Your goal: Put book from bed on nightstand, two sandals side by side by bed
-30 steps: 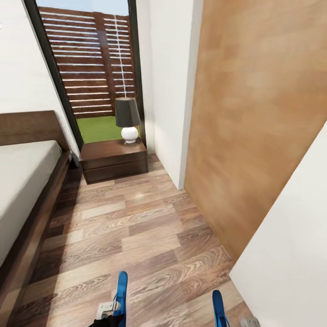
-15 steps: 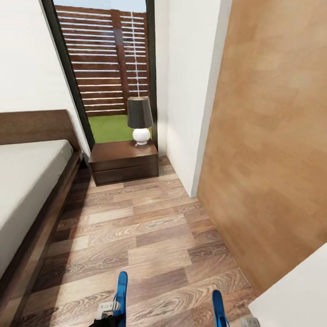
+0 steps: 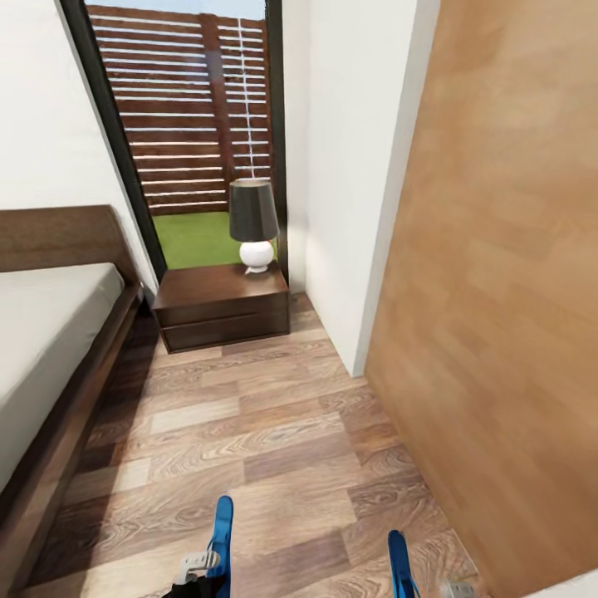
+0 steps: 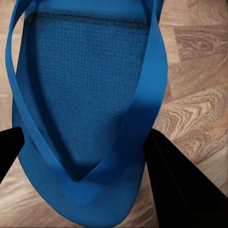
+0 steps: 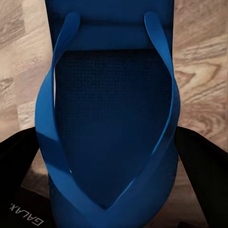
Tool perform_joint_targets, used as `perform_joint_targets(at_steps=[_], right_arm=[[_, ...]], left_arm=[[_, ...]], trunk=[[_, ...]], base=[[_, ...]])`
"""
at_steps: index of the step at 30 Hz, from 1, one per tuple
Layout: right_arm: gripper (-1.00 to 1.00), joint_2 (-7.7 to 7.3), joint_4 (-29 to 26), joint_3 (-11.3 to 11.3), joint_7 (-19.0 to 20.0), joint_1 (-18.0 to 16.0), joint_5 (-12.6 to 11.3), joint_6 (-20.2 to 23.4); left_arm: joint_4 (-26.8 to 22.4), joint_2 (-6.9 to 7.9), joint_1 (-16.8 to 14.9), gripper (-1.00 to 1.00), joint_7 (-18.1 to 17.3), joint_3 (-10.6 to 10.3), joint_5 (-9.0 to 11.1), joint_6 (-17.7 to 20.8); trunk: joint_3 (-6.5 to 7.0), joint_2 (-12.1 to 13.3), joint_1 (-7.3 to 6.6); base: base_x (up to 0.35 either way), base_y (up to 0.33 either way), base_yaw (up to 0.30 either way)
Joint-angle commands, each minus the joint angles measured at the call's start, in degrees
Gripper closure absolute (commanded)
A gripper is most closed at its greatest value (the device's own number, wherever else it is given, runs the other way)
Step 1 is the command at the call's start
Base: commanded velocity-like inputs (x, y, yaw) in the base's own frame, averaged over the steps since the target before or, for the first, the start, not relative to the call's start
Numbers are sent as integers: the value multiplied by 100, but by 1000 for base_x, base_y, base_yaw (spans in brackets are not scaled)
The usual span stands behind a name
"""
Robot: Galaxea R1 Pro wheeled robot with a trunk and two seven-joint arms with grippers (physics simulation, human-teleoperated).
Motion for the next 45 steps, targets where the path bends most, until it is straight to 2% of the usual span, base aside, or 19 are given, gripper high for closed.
perform_joint_targets(at_steps=[1,45], right_arm=[[100,-1,7,-8,26,-3,-31,-1],[100,-1,6,-10,21,-3,-31,-3]], left_arm=[[4,-2,-3,100,-30,25,2,0],[4,-2,-3,100,-37,25,2,0]], trunk=[[-5,-2,2],[-8,-2,2]], base=[[326,0,0],[327,0,40]])
